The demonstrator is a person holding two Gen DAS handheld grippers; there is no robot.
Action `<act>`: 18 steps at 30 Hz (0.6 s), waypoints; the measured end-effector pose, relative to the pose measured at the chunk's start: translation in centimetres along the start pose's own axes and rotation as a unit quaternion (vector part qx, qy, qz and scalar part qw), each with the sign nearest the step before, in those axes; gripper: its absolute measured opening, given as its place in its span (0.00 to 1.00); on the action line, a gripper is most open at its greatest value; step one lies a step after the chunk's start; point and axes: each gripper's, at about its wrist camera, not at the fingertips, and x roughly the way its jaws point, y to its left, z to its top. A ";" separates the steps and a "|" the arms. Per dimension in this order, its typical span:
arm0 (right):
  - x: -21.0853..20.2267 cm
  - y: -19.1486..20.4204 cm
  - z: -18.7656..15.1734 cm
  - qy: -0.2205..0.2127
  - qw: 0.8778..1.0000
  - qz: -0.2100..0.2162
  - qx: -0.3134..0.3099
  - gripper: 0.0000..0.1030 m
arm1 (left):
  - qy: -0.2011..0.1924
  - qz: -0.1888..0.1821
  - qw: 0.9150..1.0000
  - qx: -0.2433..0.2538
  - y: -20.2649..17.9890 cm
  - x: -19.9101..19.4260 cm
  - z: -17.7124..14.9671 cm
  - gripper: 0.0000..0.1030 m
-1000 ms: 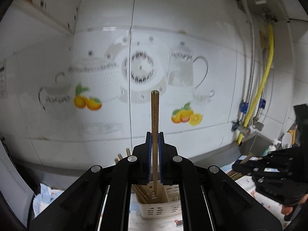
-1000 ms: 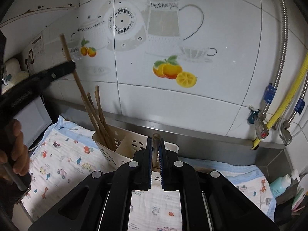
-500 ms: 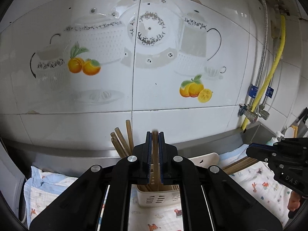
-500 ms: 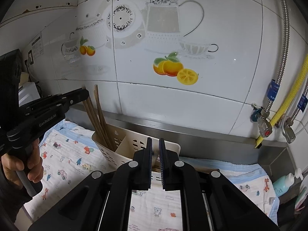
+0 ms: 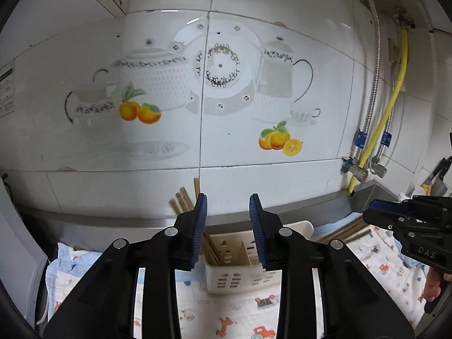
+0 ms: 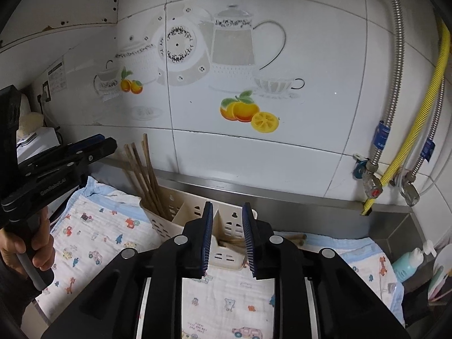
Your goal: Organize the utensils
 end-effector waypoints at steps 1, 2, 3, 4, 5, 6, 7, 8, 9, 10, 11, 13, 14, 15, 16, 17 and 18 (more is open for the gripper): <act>-0.4 0.1 -0.2 -0.002 1.000 -0.001 0.000 0.27 | -0.003 0.002 1.000 -0.001 0.0 -0.7 -0.1 0.36; -0.9 0.2 -0.5 -0.004 1.000 -0.002 0.000 0.28 | -0.006 0.004 1.000 -0.001 0.1 -1.2 -0.2 0.41; -1.3 0.3 -0.7 -0.005 1.000 -0.003 0.000 0.28 | -0.008 0.004 1.000 -0.001 0.1 -1.8 -0.4 0.45; -1.7 0.4 -0.9 -0.007 1.000 -0.004 0.000 0.28 | -0.009 0.004 1.000 -0.001 0.1 -2.4 -0.5 0.46; -2.1 0.6 -1.2 -0.008 1.000 -0.004 0.002 0.30 | -0.009 0.004 1.000 -0.002 0.1 -3.0 -0.8 0.48; -2.5 0.7 -1.5 -0.009 1.000 -0.004 0.003 0.33 | -0.009 0.003 1.000 -0.002 0.1 -3.6 -1.0 0.53; -3.0 0.9 -1.8 -0.012 1.000 -0.004 0.004 0.36 | -0.010 0.003 1.000 -0.003 0.2 -4.3 -1.3 0.55; -3.5 1.0 -2.2 -0.016 1.000 -0.007 0.005 0.37 | -0.011 0.005 1.000 -0.003 0.2 -4.8 -1.6 0.62; -3.8 1.1 -2.5 -0.018 1.000 -0.008 0.005 0.40 | -0.014 0.010 1.000 -0.002 0.2 -5.5 -2.0 0.66; -4.3 1.3 -2.9 -0.020 1.000 -0.008 0.007 0.42 | -0.015 0.012 1.000 -0.002 0.2 -6.1 -2.4 0.67; -4.6 1.4 -3.3 -0.021 1.000 -0.006 0.010 0.43 | -0.015 0.013 1.000 -0.003 0.3 -6.5 -2.8 0.70; -5.3 1.8 -4.2 -0.023 1.000 -0.007 0.010 0.47 | -0.009 0.015 1.000 -0.008 0.5 -7.5 -3.6 0.75; -5.8 2.1 -4.8 -0.026 1.000 -0.013 0.008 0.48 | -0.007 0.016 1.000 -0.009 0.5 -7.9 -4.0 0.78; -6.1 2.2 -5.1 -0.027 1.000 -0.013 0.009 0.52 | -0.005 0.020 1.000 -0.010 0.6 -8.2 -4.4 0.80; -6.5 2.4 -5.6 -0.028 0.999 -0.013 0.011 0.57 | -0.005 0.024 1.000 -0.010 0.6 -8.6 -4.7 0.82; -6.8 2.6 -6.0 -0.030 0.999 -0.015 0.013 0.60 | -0.006 0.030 1.000 -0.008 0.6 -9.1 -5.1 0.85; -7.3 2.8 -6.6 -0.033 0.999 -0.019 0.014 0.65 | -0.007 0.037 0.999 -0.005 0.5 -9.6 -5.6 0.88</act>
